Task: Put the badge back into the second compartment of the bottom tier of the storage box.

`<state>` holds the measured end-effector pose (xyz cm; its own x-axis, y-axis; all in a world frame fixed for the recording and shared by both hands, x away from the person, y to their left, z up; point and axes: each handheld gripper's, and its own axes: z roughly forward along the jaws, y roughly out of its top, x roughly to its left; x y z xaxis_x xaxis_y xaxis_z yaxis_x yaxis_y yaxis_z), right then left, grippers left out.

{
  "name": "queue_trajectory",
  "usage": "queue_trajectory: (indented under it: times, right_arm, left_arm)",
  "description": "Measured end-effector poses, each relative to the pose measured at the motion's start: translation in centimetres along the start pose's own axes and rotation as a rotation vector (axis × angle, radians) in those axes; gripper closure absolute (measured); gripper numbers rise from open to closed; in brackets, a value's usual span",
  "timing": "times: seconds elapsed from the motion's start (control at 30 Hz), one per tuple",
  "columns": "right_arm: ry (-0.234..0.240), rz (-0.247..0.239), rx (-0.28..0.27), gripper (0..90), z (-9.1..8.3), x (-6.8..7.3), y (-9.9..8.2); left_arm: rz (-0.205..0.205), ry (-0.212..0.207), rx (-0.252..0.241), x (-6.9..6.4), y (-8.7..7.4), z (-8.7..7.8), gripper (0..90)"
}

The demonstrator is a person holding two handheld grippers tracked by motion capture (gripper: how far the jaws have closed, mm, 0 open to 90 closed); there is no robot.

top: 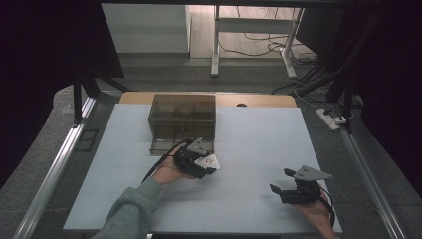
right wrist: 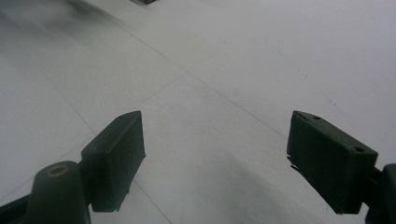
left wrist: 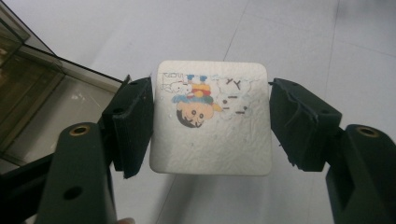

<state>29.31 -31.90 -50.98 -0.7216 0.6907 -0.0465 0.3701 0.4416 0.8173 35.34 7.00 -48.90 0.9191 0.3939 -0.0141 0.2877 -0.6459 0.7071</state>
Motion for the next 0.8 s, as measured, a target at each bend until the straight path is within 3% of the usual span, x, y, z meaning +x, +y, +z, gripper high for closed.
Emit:
queue_trajectory:
  times: [0.43, 0.8]
  right_arm:
    - [-0.001, -0.001, 0.005, 19.5, 0.0, 0.0, 0.0]
    - [-0.002, -0.001, 0.006, 19.5, 0.0, 0.0, 0.0]
  left_arm:
    - [-0.003, 0.034, -0.041, -0.1, 0.5, -1.6, 32.7]
    - [-0.032, 0.063, -0.067, 0.4, 0.3, -2.8, 32.7]
